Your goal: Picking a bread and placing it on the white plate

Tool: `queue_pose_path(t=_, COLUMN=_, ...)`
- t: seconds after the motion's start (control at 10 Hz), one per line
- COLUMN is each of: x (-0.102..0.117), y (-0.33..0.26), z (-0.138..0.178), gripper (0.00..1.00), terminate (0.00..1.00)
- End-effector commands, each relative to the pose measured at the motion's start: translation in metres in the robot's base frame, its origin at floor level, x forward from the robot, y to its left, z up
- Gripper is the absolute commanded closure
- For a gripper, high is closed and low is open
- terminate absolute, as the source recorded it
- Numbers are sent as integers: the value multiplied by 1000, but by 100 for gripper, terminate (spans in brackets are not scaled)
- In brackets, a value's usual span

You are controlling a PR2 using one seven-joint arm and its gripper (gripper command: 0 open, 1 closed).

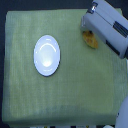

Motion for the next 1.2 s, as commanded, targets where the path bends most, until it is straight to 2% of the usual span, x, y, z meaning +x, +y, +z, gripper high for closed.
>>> queue_pose_path(t=0.0, x=3, y=-8, z=10, gripper=100, terminate=0)
queue_pose_path(t=0.2, x=1, y=-8, z=26, gripper=100, terminate=0)
queue_pose_path(t=0.4, x=3, y=-8, z=51, gripper=100, terminate=0)
queue_pose_path(t=0.5, x=1, y=-5, z=77, gripper=100, terminate=0)
queue_pose_path(t=0.7, x=-6, y=0, z=97, gripper=100, terminate=0)
queue_pose_path(t=1.1, x=-12, y=60, z=131, gripper=100, terminate=0)
